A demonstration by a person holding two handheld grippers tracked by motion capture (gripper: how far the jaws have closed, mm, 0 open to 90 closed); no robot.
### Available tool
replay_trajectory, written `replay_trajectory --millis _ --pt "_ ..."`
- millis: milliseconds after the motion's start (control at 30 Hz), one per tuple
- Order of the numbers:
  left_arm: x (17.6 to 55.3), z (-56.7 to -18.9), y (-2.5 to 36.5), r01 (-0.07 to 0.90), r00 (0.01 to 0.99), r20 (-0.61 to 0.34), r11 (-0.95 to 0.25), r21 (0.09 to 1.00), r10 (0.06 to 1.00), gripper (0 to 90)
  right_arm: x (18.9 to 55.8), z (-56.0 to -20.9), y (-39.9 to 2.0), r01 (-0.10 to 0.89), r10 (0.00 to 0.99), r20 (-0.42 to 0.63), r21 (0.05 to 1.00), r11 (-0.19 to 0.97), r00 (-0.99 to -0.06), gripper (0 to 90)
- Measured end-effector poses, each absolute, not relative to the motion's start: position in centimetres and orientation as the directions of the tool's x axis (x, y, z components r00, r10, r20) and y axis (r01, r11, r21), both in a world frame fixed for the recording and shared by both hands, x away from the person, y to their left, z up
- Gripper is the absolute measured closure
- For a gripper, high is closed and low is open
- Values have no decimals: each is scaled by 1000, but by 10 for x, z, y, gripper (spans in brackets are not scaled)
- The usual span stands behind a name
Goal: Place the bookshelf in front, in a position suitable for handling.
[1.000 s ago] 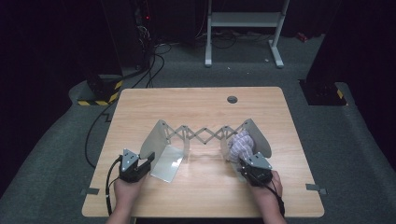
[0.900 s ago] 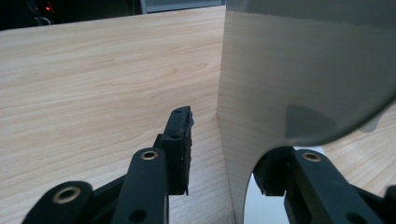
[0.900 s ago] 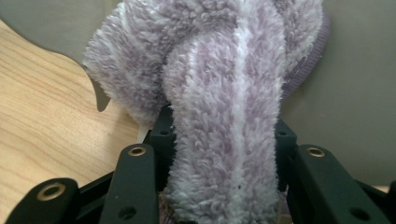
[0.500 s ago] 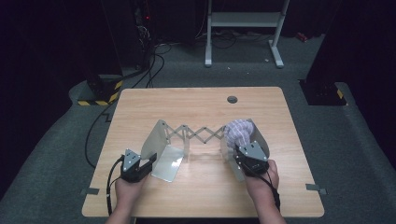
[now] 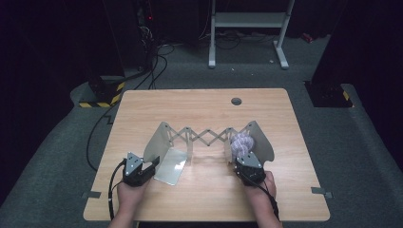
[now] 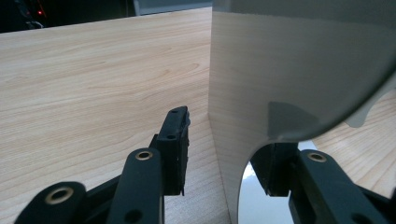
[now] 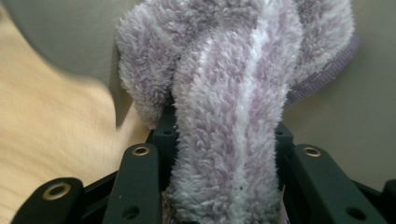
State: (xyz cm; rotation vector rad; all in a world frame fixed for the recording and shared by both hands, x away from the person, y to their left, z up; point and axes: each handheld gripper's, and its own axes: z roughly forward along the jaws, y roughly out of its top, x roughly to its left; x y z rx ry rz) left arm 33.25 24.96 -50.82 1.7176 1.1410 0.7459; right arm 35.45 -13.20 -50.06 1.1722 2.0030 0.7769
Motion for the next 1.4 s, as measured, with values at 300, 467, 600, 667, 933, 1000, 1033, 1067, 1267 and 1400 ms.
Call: replay_trajectory --millis 300,467,600,667,933,1000,1033,1067,1267,1400 --pt "334 -510 249 369 394 5 -163 915 919 588 361 -502 -131 504 898 -245 759 413 -366 601" --pt "334 -510 250 370 399 -3 -158 915 917 588 361 -458 -129 410 896 -282 813 413 -342 599" --pt "334 -510 249 371 404 -3 -162 914 915 586 356 -427 -128 331 894 -304 850 411 -330 599" --pt "334 -511 249 372 404 -4 -160 914 915 585 352 -421 -129 308 893 -305 859 408 -331 599" --pt "334 -510 250 370 409 -9 -157 916 913 605 338 -465 -138 404 878 -242 815 415 -413 598" --pt "334 -510 250 369 408 -9 -156 916 913 610 335 -481 -139 440 873 -229 791 425 -431 598" --pt "334 -510 250 369 408 -9 -156 916 913 611 335 -491 -139 462 870 -220 775 431 -441 597" --pt "334 -510 250 365 408 -9 -155 918 913 616 335 -496 -139 474 869 -217 766 434 -446 597" --pt "334 -507 250 350 419 6 -168 922 908 704 336 -507 -135 498 860 -206 743 448 -467 596" --pt "334 -504 247 336 413 46 -200 920 910 810 335 -484 -134 447 864 -216 784 431 -455 596"
